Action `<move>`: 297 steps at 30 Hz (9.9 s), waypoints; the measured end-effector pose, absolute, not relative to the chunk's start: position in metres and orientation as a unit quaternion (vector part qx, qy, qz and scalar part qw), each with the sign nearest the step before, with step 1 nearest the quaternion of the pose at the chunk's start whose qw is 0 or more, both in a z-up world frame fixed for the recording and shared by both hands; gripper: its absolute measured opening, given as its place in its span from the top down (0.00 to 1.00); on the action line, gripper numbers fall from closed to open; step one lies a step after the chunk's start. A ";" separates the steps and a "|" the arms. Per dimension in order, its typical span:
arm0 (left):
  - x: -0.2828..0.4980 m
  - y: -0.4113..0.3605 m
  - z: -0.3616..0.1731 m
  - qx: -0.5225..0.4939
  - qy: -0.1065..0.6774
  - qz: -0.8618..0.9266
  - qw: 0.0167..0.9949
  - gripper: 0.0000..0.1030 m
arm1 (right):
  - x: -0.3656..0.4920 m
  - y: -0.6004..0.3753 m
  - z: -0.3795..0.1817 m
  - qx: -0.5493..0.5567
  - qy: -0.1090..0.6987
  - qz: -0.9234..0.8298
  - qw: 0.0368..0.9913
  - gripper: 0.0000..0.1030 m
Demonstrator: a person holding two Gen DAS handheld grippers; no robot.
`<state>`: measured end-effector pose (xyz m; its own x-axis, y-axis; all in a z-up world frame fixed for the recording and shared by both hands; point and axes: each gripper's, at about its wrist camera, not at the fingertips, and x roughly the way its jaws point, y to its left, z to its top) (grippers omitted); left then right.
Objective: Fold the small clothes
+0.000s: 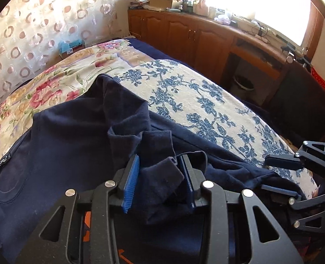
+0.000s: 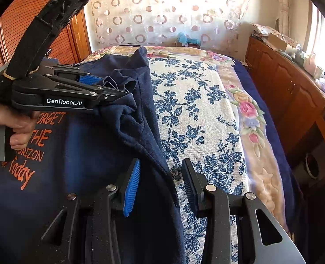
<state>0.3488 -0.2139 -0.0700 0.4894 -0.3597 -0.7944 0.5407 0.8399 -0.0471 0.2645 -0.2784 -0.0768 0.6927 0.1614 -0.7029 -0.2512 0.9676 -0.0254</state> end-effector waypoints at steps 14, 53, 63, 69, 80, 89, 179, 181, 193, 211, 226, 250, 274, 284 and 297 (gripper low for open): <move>0.299 -0.124 -0.035 0.033 0.387 -0.251 0.887 0.90 | 0.265 -0.279 -0.077 -0.063 0.375 0.111 0.918 0.62; 0.201 0.009 -0.029 0.005 0.352 -0.152 0.923 0.21 | 0.270 -0.182 -0.044 -0.086 0.362 0.270 0.888 0.62; 0.180 0.048 -0.026 -0.006 0.342 -0.102 0.934 0.21 | 0.246 -0.169 -0.066 -0.111 0.403 0.299 0.858 0.62; 0.161 0.052 -0.022 -0.011 0.333 -0.096 0.938 0.21 | 0.236 -0.167 -0.055 -0.125 0.374 0.259 0.882 0.62; 0.145 0.056 -0.031 -0.003 0.342 -0.080 0.936 0.21 | 0.222 -0.153 -0.061 -0.158 0.377 0.240 0.881 0.97; 0.150 0.079 -0.017 -0.014 0.329 -0.052 0.943 0.21 | 0.186 -0.183 -0.041 -0.150 0.373 0.254 0.880 0.97; 0.064 0.087 0.023 0.020 0.298 -0.100 0.949 0.92 | 0.160 -0.279 -0.015 -0.042 0.266 0.238 0.933 0.94; 0.052 0.083 0.013 0.014 0.310 -0.102 0.945 0.92 | 0.132 -0.289 -0.025 -0.033 0.280 0.244 0.928 0.94; -0.011 0.073 0.014 0.029 0.301 -0.104 0.947 0.92 | 0.036 -0.322 -0.017 -0.021 0.300 0.248 0.921 0.94; -0.024 0.087 0.007 0.020 0.291 -0.093 0.952 0.52 | 0.009 -0.311 -0.041 -0.035 0.363 0.243 0.899 0.93; 0.009 0.083 -0.014 0.009 0.307 -0.079 0.948 0.24 | -0.001 -0.314 -0.023 -0.060 0.346 0.220 0.910 0.65; 0.028 0.087 -0.043 -0.012 0.339 -0.065 0.939 0.24 | 0.125 -0.319 -0.077 0.006 0.385 0.140 0.912 0.59; 0.049 0.098 -0.057 -0.025 0.358 -0.051 0.932 0.24 | 0.141 -0.311 -0.078 0.003 0.352 0.113 0.929 0.95; 0.084 0.104 -0.067 -0.008 0.374 -0.036 0.926 0.24 | 0.138 -0.313 -0.070 -0.014 0.343 0.106 0.933 0.72; 0.114 0.123 -0.090 -0.033 0.429 -0.042 0.902 0.50 | 0.155 -0.310 -0.082 -0.051 0.369 0.103 0.922 0.41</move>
